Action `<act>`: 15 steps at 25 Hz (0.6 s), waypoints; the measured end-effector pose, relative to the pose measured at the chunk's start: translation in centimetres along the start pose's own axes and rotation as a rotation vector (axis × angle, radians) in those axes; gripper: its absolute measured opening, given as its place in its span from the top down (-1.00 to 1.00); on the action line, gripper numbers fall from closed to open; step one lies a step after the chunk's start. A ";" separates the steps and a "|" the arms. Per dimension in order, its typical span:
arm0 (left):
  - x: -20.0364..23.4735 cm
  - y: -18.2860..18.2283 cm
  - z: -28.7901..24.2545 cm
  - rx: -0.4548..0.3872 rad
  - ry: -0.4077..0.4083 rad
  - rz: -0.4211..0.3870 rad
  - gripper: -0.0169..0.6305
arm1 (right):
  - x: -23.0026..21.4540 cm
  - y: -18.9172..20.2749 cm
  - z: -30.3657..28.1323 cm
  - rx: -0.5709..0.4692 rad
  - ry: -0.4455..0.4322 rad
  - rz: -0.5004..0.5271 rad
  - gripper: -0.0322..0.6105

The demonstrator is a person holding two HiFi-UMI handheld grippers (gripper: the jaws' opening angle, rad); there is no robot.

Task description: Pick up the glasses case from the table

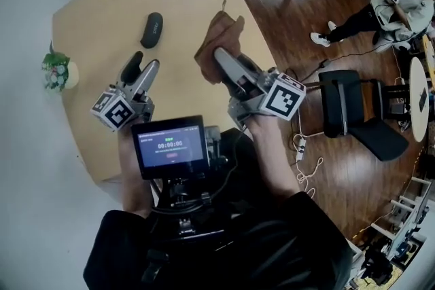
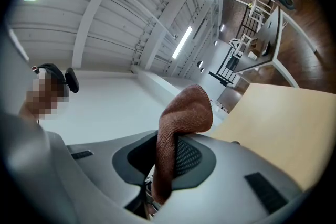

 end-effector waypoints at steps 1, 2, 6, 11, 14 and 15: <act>0.7 0.4 -0.6 0.020 -0.009 -0.016 -0.11 | -0.1 0.1 -0.1 -0.003 -0.002 -0.008 0.71; 1.4 0.8 -1.1 0.043 -0.024 -0.035 -0.16 | -0.3 0.2 -0.2 -0.005 -0.002 -0.017 0.71; 4.9 2.4 -2.2 0.167 -0.153 -0.135 -0.31 | -1.0 0.8 -0.7 0.002 0.004 -0.062 0.71; 10.3 3.5 -3.9 0.306 -0.303 -0.299 -0.36 | -1.4 1.3 -1.2 0.011 -0.007 -0.089 0.71; 12.9 3.5 -5.1 0.348 -0.354 -0.367 -0.39 | -1.2 1.5 -1.1 0.011 -0.004 -0.100 0.71; 13.8 3.5 -5.5 0.372 -0.372 -0.394 -0.40 | -1.1 1.5 -1.2 0.010 -0.005 -0.102 0.71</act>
Point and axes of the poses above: the fingertips, and each gripper's own axes: z backward along the fingers, x to its left, y out of its underside, the point moved 6 cm from there along z, backward along the fingers, and after that the axes turned 1 degree about y, right-handed, at the moved point
